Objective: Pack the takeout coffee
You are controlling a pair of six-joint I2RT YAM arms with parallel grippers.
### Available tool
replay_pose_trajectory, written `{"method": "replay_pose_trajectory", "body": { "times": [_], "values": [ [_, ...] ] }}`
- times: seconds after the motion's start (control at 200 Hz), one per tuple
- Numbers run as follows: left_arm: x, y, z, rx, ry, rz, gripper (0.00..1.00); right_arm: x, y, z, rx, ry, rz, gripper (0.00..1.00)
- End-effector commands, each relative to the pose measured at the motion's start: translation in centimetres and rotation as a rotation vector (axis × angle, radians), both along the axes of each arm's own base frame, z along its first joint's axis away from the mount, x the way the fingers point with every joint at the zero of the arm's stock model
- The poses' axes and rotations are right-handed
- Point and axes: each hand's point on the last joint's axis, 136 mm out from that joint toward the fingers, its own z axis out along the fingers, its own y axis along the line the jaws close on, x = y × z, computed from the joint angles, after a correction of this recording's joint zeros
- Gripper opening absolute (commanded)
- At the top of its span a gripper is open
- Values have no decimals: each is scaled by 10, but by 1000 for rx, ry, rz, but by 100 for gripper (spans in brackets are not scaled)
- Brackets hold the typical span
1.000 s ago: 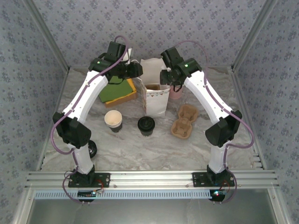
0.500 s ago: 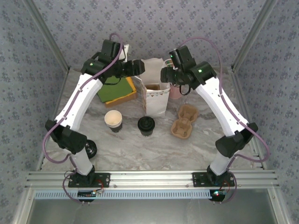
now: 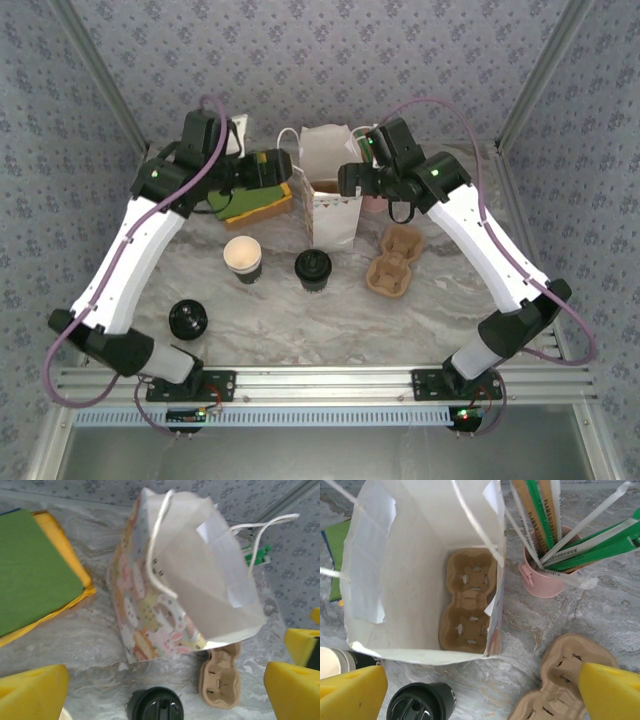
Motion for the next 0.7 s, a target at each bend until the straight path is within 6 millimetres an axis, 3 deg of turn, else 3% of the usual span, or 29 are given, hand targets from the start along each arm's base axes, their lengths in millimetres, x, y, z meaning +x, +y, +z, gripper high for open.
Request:
{"method": "replay_pose_trajectory", "body": {
  "times": [0.0, 0.215, 0.51, 0.695],
  "values": [
    [-15, 21, -11, 29, 14, 86, 100, -13, 8, 6, 23, -16, 63, 100],
    [-38, 48, -50, 102, 96, 164, 100, -30, 22, -15, 38, 42, 135, 100],
    [-67, 55, -92, 127, 165, 115, 100, -54, 38, -42, -48, 100, 52, 100],
    [-83, 56, -104, 119, 194, 82, 100, -72, 66, -65, -61, 169, 2, 100]
  ]
}}
